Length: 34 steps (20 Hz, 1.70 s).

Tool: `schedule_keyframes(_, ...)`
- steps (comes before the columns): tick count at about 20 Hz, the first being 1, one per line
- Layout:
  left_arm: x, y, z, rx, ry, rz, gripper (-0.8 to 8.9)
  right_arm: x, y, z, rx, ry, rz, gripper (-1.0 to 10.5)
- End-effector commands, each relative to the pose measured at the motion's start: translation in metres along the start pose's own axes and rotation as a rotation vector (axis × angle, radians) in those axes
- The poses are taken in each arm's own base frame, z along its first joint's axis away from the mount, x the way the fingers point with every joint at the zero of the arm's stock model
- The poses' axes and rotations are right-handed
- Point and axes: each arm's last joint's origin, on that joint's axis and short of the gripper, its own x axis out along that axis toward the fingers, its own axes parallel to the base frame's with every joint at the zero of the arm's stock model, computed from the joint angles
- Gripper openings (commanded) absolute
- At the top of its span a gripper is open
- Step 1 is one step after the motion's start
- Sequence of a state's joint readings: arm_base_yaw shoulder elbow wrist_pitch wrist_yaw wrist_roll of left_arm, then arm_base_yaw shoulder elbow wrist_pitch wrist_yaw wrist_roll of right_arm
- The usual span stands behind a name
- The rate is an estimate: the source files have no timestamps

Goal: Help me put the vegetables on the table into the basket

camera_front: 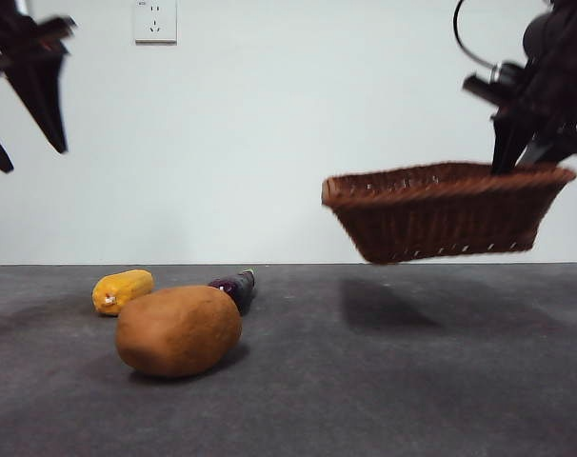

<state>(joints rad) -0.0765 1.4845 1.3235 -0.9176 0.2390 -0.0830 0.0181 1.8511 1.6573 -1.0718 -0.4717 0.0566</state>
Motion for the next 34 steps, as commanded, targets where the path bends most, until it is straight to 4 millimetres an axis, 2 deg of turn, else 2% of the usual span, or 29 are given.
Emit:
schedule_keyframes(1,0.025,-0.002,0.019,0.055,0.08,0.024,6.31,-0.015,0.008,-0.009,-0.062,0.011,0.005,-0.1)
schedule_keyframes(6,0.088,-0.013,0.062,0.106,0.144,0.101,6.3,-0.05,0.023,-0.026,-0.102,-0.027,-0.054,-0.1)
schedule_keyframes(10,0.129,-0.02,0.087,0.108,0.156,0.12,6.28,-0.066,0.031,-0.036,-0.131,-0.044,-0.056,-0.1)
schedule_keyframes(15,0.166,-0.014,0.086,0.071,0.212,0.133,6.24,-0.072,0.033,-0.04,-0.138,-0.048,-0.056,-0.1)
schedule_keyframes(16,0.172,-0.012,0.084,0.067,0.23,0.137,6.11,-0.073,0.034,-0.04,-0.138,-0.048,-0.056,-0.1)
schedule_keyframes(17,0.177,-0.011,0.082,0.066,0.247,0.14,5.45,-0.073,0.034,-0.04,-0.139,-0.049,-0.056,-0.1)
schedule_keyframes(21,0.182,-0.015,0.081,0.08,0.245,0.171,3.34,-0.073,0.034,-0.041,-0.139,-0.048,-0.056,-0.1)
schedule_keyframes(23,0.187,-0.016,0.077,0.087,0.273,0.2,2.78,-0.073,0.034,-0.04,-0.141,-0.051,-0.056,-0.1)
schedule_keyframes(24,0.19,-0.016,0.076,0.088,0.278,0.2,1.78,-0.073,0.034,-0.04,-0.142,-0.051,-0.056,-0.1)
schedule_keyframes(25,0.19,-0.017,0.076,0.093,0.279,0.199,0.27,-0.073,0.034,-0.04,-0.144,-0.052,-0.056,-0.1)
schedule_keyframes(26,0.19,-0.019,0.077,0.109,0.273,0.195,-0.08,-0.073,0.034,-0.04,-0.144,-0.051,-0.056,-0.1)
schedule_keyframes(28,0.181,-0.023,0.084,0.113,0.258,0.171,-0.09,-0.073,0.034,-0.04,-0.145,-0.052,-0.057,-0.1)
schedule_keyframes(30,0.162,-0.031,0.096,0.109,0.23,0.094,-0.09,-0.072,0.034,-0.04,-0.146,-0.056,-0.07,-0.1)
schedule_keyframes(32,0.136,-0.043,0.109,0.096,0.231,-0.054,-0.09,-0.072,0.032,-0.039,-0.136,-0.057,-0.114,-0.1)
schedule_keyframes(34,0.111,-0.061,0.116,0.109,0.237,-0.282,-0.08,-0.072,0.03,-0.039,-0.097,-0.06,-0.174,-0.1)
